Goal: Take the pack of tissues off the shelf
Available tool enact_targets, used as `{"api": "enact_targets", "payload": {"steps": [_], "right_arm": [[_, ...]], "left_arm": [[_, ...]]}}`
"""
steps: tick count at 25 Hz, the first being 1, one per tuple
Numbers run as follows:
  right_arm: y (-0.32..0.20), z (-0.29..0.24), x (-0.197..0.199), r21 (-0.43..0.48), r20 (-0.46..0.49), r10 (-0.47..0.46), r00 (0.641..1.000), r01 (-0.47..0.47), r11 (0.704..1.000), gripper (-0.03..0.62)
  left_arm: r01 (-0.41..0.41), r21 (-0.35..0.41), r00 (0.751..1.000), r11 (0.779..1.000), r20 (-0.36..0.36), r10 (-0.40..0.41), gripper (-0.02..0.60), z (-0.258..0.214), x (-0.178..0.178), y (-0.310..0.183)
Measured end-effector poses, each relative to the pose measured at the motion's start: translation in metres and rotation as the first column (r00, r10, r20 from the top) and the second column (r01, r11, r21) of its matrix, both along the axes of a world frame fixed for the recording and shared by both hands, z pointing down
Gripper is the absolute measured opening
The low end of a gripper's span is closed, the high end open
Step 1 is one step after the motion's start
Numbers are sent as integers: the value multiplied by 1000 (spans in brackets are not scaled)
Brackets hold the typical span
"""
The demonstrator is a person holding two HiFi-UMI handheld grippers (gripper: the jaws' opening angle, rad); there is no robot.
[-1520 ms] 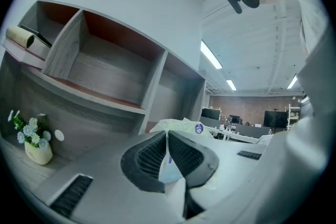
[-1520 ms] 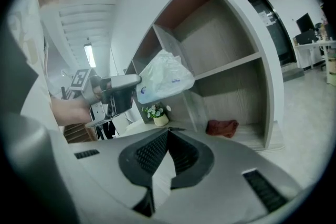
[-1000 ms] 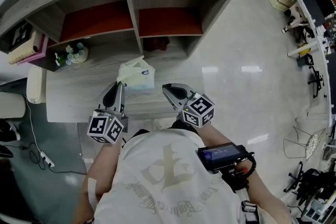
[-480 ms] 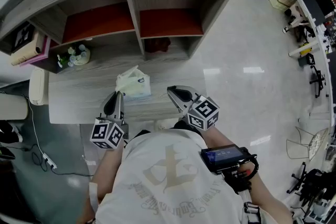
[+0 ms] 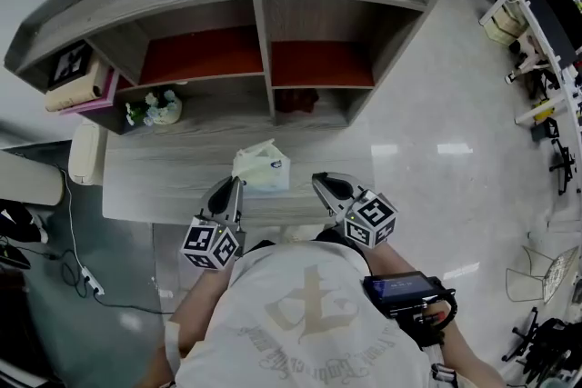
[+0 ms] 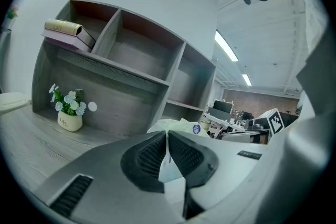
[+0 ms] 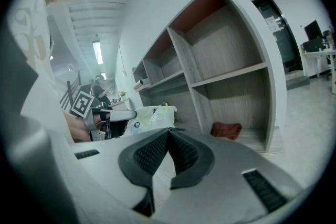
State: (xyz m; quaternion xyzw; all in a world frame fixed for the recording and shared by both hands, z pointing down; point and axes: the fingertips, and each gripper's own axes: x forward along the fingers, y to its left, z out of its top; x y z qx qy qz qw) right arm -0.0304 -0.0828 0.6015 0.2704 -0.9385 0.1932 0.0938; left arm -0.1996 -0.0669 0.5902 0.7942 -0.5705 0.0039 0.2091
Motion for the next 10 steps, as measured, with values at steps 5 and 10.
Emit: {"api": "enact_targets", "payload": {"steps": [5,10], "right_arm": [[6,-3,7,1,0,8,1000,-8,1000,5],[15,-3,10,-12,8,30,1000,-30,999,5]], "left_arm": [[-24,-4,1000,1000,-6,24,29,0,12,3],[-51,-18,999,999,-5,51,29,-1,17,8]]}}
